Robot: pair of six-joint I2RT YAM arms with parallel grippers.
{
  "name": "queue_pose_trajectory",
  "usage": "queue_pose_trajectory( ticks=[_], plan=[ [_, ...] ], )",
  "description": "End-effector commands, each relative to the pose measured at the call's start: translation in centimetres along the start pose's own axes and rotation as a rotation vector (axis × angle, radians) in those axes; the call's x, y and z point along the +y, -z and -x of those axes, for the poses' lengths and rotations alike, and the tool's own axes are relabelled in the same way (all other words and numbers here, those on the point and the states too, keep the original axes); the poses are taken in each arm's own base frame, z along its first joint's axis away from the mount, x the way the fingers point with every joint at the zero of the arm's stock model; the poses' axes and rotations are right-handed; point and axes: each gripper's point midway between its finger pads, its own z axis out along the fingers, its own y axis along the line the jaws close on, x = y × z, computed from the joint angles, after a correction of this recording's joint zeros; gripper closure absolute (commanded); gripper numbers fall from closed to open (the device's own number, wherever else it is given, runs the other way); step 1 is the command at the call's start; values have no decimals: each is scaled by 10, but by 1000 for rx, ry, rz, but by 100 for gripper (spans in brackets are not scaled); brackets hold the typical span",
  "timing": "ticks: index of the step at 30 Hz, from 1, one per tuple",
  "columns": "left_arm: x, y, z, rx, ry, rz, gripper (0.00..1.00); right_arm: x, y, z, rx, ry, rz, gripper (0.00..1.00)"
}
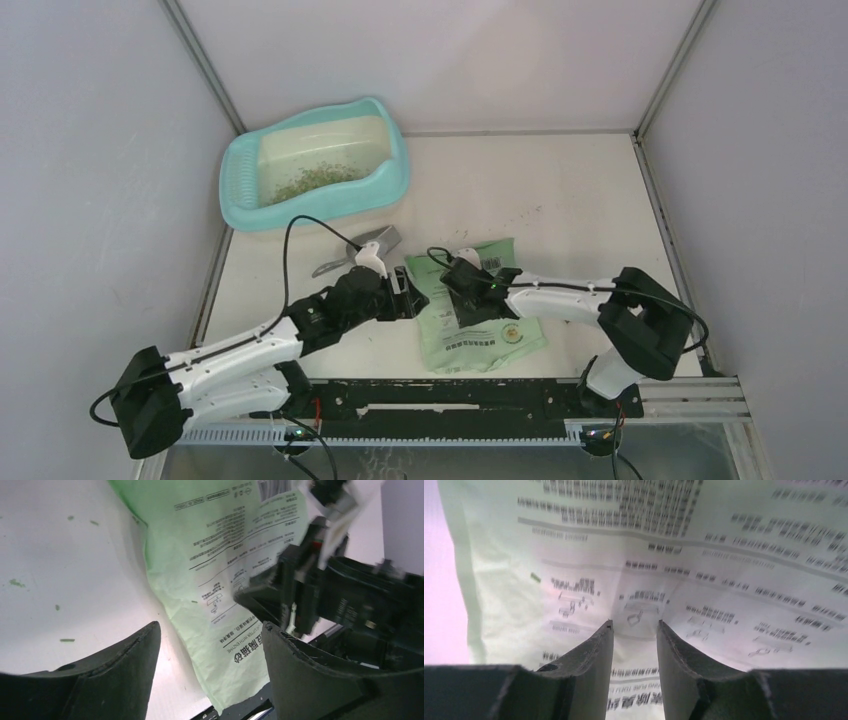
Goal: Fill the litter box with clean litter
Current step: Close the cat litter bag at the center of the board.
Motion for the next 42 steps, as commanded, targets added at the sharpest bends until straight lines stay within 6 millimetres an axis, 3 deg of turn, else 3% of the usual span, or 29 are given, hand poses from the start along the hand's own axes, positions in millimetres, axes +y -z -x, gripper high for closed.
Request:
queue_pose_trajectory(
  ticks=[1,7,11,15,17,22,28,34,42],
  plan=[
    [0,-6,0,-43,55,-6,25,14,19,-21,44,-45,106,55],
    [-5,-10,-6,-23,53,-12,35,26,20,-50,71,-45,148,55],
    [-19,-14,-10,-4,41,-36,48,32,15,-73,101,-30,127,55],
    [-32,-21,-17,27,26,-51,61,37,20,-82,96,-23,128,55],
    [-37,-24,-21,38,24,-56,62,35,29,-78,76,-30,130,55],
    [-44,-39,-22,42,28,-61,64,19,66,-42,-44,-97,186,50],
    [-66,-54,3,-1,-28,-43,63,-41,91,24,-204,-215,189,44],
    [-53,-82,4,27,-10,-3,63,-78,73,65,-236,-266,176,46],
    [-17,-102,-21,91,3,85,63,-79,30,71,-167,-262,164,49]
  ],
)
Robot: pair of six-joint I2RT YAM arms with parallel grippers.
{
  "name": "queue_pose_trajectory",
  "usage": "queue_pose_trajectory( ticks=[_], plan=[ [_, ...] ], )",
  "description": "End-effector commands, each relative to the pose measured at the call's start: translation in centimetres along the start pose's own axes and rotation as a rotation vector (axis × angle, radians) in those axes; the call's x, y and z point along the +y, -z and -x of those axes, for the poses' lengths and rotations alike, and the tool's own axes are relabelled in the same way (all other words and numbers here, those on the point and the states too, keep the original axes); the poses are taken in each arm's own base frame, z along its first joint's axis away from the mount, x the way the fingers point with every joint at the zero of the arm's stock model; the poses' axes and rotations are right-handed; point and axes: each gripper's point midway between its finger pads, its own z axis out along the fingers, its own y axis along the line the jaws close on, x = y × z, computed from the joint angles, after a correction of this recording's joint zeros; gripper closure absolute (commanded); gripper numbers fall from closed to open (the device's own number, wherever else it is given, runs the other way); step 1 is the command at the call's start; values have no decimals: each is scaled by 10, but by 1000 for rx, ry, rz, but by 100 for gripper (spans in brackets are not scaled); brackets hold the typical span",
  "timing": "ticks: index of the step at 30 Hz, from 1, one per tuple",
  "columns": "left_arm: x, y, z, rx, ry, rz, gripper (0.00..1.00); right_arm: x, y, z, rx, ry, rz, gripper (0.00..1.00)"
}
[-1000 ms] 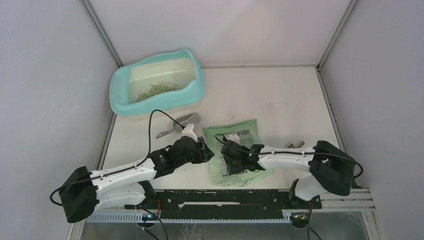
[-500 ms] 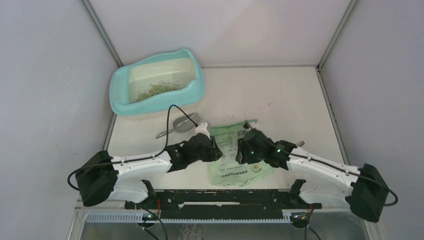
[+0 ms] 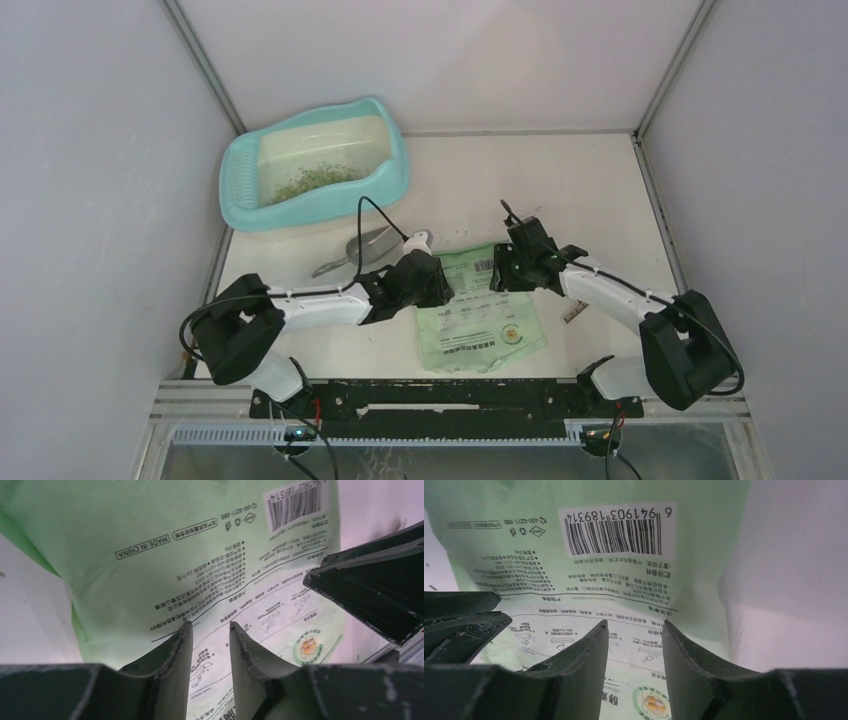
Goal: Fill the litter box with clean litter
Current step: Close the cat litter bag at the center of the board.
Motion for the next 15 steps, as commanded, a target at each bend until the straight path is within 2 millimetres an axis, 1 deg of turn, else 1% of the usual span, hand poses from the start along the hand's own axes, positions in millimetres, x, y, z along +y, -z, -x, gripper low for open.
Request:
queue_pose_trajectory(
  ticks=[1,2,4,8,9,12,15],
  plan=[
    [7,-9,-3,1,17,-6,62,15,-11,25,-57,46,56,49],
    [16,-11,-8,12,36,6,62,14,-15,24,-53,47,45,49],
    [27,-14,-14,26,60,18,62,7,-23,20,-30,52,6,50],
    [46,-17,-20,41,74,55,62,-10,-40,6,32,56,-75,52],
    [50,-18,-21,45,76,65,62,-11,-42,4,40,54,-82,52],
    [59,-20,-21,47,84,80,61,-10,-43,5,54,46,-92,53],
    [66,-21,-14,39,92,92,61,-10,-43,13,44,40,-106,53]
  ],
)
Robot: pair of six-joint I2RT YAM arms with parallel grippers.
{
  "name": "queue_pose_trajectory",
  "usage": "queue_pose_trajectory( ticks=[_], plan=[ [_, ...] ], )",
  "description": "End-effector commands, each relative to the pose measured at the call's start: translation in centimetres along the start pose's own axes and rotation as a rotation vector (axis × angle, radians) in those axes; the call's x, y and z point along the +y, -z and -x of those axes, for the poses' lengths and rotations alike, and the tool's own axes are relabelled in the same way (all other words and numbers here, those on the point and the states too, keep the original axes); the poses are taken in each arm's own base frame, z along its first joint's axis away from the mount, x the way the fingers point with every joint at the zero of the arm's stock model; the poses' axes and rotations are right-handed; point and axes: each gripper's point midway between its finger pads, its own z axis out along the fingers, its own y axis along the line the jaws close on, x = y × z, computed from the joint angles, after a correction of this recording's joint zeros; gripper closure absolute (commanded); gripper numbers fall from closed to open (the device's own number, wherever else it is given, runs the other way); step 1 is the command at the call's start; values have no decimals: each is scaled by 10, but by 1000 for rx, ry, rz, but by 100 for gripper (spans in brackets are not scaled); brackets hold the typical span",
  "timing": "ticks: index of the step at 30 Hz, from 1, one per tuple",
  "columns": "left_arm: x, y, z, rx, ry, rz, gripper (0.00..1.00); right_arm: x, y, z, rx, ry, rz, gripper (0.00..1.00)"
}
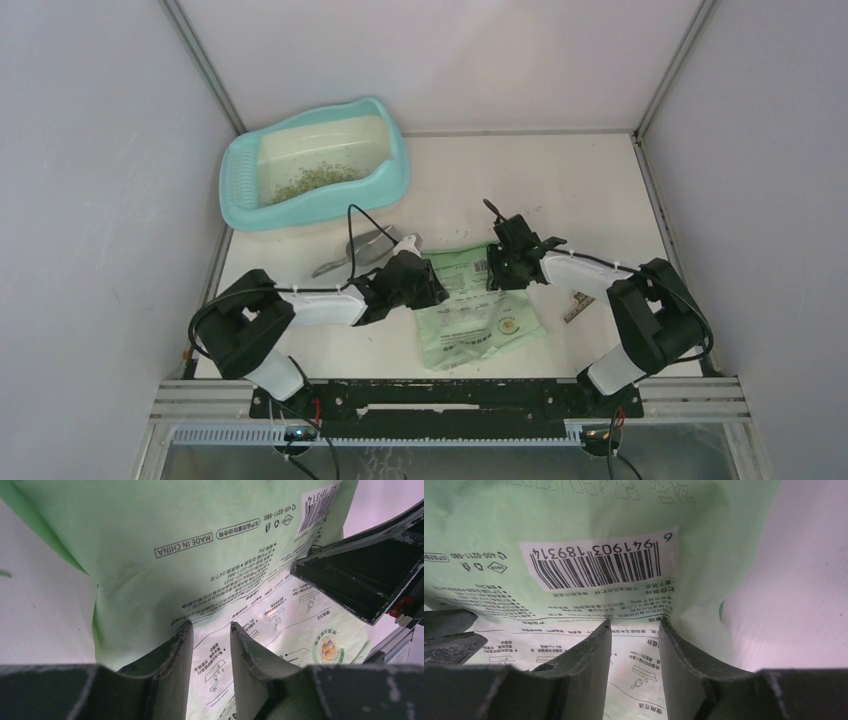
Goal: Fill the litter box with clean litter
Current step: Close the cat litter bag at the center of the board.
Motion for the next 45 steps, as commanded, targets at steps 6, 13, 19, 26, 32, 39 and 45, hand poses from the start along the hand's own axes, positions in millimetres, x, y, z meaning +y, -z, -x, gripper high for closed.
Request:
queue_pose_trajectory(
  ticks=[6,13,19,26,32,39,45],
  plan=[
    [46,-6,25,-21,-2,137,61,0,-3,38,-58,25,-63,53],
    [51,-11,57,-41,-5,156,61,6,-10,55,-59,17,-46,53],
    [47,-17,87,-57,-28,151,60,7,-16,75,-71,-5,-4,52],
    [37,-1,94,-46,-39,87,57,7,-10,85,-69,-12,37,52],
    [35,31,58,-4,-57,64,57,35,18,62,-60,42,92,50],
    [9,44,40,-15,-85,29,58,55,20,22,-32,92,78,49],
    [-7,24,27,20,-115,34,57,48,14,-1,-21,72,65,49]
  ],
)
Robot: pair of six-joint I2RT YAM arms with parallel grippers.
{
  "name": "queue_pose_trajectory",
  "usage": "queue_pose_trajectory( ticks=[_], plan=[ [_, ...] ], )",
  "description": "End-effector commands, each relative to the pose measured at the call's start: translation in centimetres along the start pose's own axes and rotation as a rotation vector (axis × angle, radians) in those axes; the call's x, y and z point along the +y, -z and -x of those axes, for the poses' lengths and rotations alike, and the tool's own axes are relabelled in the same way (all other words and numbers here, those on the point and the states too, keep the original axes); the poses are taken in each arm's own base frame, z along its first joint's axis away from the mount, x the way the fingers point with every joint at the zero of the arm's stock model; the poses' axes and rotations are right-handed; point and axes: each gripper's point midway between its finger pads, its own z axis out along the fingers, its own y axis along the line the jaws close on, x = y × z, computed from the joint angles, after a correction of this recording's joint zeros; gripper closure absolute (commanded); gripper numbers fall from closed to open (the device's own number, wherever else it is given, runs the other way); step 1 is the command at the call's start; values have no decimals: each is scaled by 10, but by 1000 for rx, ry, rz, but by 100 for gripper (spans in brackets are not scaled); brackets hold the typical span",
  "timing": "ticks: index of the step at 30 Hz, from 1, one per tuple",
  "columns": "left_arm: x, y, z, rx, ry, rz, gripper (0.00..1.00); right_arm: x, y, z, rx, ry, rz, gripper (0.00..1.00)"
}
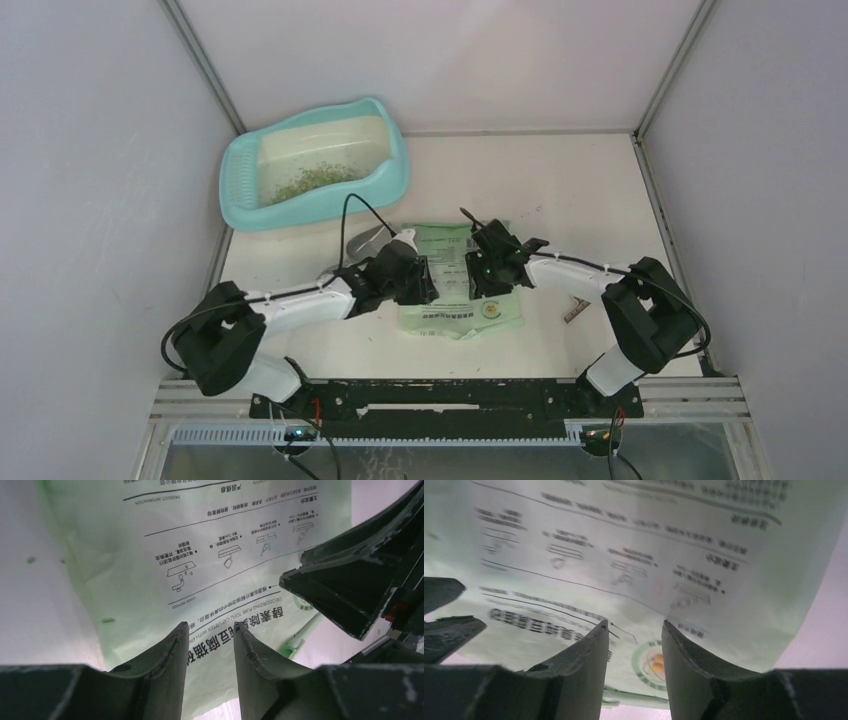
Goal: Fill the litter box with clean litter
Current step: Close the cat litter bag at the center of the board.
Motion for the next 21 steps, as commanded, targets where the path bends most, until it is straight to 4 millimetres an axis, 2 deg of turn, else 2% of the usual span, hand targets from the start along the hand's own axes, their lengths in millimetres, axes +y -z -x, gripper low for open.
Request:
queue_pose_trajectory(
  ticks=[1,4,6,11,15,21],
  plan=[
    [-11,-17,9,-20,16,10,58,-4,3,-1,-46,-41,-14,49],
    [4,-25,-7,0,33,39,57,-9,2,-12,-31,-36,-32,49],
    [9,-25,-10,-11,45,45,57,-14,1,-19,-13,-42,-51,48],
    [29,-19,-25,-3,59,83,57,-31,8,-31,-12,-49,-165,47],
    [43,-14,-38,7,73,106,57,-39,27,-39,-49,-45,-232,45],
    [55,9,-45,-13,83,110,56,-28,73,-34,-152,-69,-172,41]
  ],
)
